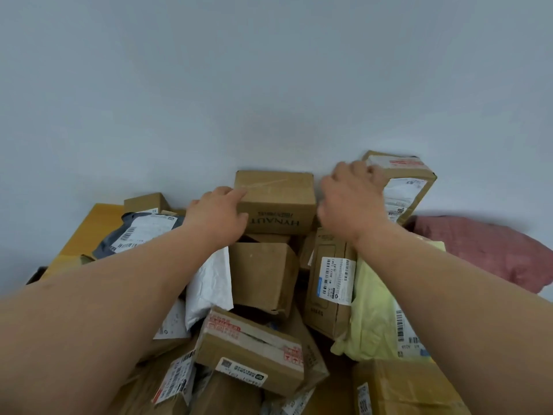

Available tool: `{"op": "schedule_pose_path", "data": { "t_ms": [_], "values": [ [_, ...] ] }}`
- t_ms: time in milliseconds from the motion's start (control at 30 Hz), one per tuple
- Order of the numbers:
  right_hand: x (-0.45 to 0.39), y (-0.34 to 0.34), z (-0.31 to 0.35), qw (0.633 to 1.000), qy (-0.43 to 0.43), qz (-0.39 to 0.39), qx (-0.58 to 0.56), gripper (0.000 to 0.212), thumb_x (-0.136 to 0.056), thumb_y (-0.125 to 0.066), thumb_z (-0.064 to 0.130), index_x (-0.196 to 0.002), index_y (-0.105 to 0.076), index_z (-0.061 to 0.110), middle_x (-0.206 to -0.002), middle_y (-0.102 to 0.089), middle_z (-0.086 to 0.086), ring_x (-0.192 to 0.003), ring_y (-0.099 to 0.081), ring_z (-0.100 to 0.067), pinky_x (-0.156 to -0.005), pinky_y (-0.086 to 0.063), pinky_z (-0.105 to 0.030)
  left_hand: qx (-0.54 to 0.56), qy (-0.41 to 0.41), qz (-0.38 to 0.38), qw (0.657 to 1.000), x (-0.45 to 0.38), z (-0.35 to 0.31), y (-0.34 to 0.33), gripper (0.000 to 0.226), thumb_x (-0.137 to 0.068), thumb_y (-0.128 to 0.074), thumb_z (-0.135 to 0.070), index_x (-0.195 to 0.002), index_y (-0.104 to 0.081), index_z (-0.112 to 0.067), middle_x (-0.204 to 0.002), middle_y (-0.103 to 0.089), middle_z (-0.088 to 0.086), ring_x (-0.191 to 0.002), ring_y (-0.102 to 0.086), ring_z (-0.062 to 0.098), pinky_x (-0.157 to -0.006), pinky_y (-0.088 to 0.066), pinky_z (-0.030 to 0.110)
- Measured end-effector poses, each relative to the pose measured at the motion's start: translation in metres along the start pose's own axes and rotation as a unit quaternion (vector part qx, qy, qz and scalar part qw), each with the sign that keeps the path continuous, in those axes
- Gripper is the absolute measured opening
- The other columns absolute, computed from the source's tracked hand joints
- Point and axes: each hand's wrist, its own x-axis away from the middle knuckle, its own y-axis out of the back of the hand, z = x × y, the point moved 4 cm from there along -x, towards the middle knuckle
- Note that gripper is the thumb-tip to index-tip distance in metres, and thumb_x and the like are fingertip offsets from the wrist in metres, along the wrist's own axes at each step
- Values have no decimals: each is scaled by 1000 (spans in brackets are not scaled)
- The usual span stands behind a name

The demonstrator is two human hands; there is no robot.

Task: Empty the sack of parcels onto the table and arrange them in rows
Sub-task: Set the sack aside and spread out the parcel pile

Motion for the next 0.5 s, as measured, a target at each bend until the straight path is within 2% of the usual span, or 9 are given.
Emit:
{"op": "schedule_pose_path", "data": {
  "t_ms": [67,100,200,267,333,433,500],
  "values": [
    [11,-16,38,988,138,69,-19,41,-89,-46,46,-122,-58,24,-123,-54,-6,-121,-46,-29,-109,-25,-53,-30,-77,29,996,8,-8,-6,56,-100,-41,-49,-153,-27,-40,-159,-32,-4,-142,-33,24,-115,-23,47],
    [19,-28,50,976,179,125,-20,44,-91,-45,52,-126,-56,28,-124,-55,-4,-123,-46,-29,-110,-23,-54,-52,-115,60,990,13,-11,-12,57,-99,-39,-55,-153,-23,-43,-161,-27,-6,-145,-28,22,-117,-17,47],
    [43,-59,55,948,189,254,30,65,-91,-48,58,-148,-37,29,-142,-50,-5,-137,-39,-31,-118,-7,-59,-150,-165,182,958,30,-10,-36,60,-97,-29,-66,-153,-16,-50,-165,-15,-8,-152,-11,23,-120,0,53],
    [56,-69,43,940,181,274,95,71,-92,-48,55,-153,-30,24,-153,-40,-6,-146,-26,-31,-119,3,-60,-190,-148,257,936,42,-1,-51,59,-96,-27,-69,-152,-22,-49,-165,-13,-8,-153,-5,24,-117,10,59],
    [65,-74,32,932,188,277,140,70,-91,-48,49,-154,-31,22,-160,-30,-6,-150,-15,-28,-117,10,-60,-212,-119,296,924,52,10,-60,56,-98,-24,-68,-150,-30,-48,-165,-14,-8,-153,-4,24,-114,14,64],
    [76,-73,25,930,194,281,139,65,-88,-50,47,-149,-41,27,-160,-29,-5,-151,-11,-28,-114,17,-62,-217,-101,286,928,60,19,-61,52,-100,-24,-63,-145,-43,-45,-163,-22,-8,-152,-10,23,-114,11,66],
    [83,-73,23,934,192,272,129,57,-84,-51,46,-138,-54,28,-152,-41,-5,-148,-18,-29,-111,21,-63,-204,-96,261,939,60,21,-60,49,-101,-28,-58,-141,-50,-41,-157,-33,-8,-149,-19,22,-115,7,64]
  ]
}}
